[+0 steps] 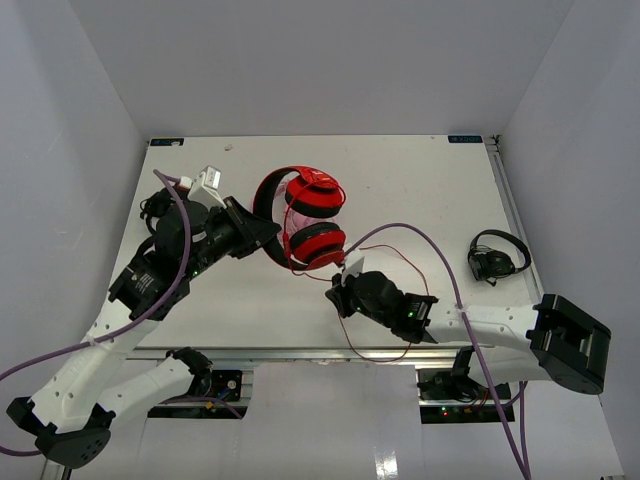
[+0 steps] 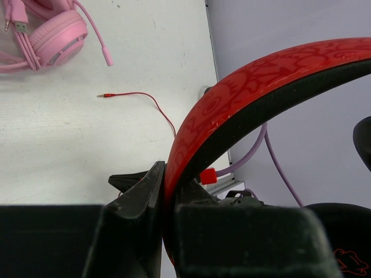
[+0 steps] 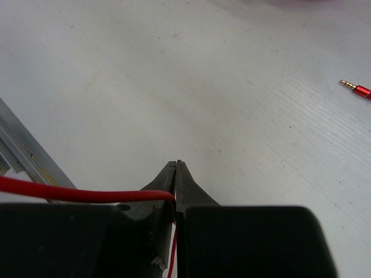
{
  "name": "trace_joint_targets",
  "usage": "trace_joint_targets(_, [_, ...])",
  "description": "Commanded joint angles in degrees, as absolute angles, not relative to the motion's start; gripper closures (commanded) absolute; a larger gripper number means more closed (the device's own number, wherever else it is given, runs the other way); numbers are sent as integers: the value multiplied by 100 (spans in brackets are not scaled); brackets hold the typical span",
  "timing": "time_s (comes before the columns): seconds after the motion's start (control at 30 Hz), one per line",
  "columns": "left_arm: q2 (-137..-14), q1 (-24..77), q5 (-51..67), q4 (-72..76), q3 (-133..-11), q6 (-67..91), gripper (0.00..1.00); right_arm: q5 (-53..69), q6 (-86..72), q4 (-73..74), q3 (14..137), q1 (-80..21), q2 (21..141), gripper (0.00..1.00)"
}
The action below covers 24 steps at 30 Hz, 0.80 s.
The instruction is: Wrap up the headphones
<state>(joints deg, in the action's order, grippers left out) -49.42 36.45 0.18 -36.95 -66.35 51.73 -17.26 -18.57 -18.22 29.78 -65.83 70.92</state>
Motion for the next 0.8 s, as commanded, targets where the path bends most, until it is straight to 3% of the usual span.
trace_joint_targets(0.0, [-4904, 3612, -198, -3371, -6701, 5159, 100, -1844, -1759, -2132, 3034, -6565, 6905, 92])
trace_joint_targets(0.33, [-5104, 3612, -509, -3380, -6842, 5012, 100, -1823, -1687, -1947, 3106, -6565, 6853, 92])
trace_joint_targets(0.5, [-5347, 3612, -1964, -4130, -6998, 4726, 100, -1859, -1814, -1495, 3188, -6566, 6330, 92])
trace_joint_targets(0.77, [-5631, 3590, -3732, -4880, -7649, 4627, 100, -3395, -2277, -1101, 2580, -6513, 4912, 92])
